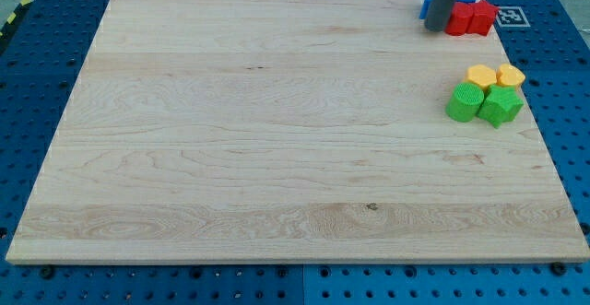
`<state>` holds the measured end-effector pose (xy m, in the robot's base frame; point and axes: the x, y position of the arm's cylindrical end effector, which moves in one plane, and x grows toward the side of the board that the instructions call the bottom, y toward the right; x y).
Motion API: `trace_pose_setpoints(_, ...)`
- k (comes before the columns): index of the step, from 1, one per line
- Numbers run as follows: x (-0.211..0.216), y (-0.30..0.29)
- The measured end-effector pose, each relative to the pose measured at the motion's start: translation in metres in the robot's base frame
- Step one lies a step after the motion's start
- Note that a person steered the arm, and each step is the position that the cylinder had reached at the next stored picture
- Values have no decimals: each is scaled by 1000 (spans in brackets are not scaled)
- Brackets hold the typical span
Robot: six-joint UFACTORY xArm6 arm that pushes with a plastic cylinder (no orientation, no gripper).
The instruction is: Nudge the group of blocks a bit left
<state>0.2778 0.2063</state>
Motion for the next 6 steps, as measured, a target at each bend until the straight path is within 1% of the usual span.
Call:
trace_pose_setpoints(1, 25, -1)
trace_pose_setpoints(2, 70, 1)
trace_pose_setpoints(3, 76, 44)
trace_pose_setpoints(4, 66, 104)
trace_pose_setpoints(5, 21, 138)
trace_pose_setpoints(6, -7, 133)
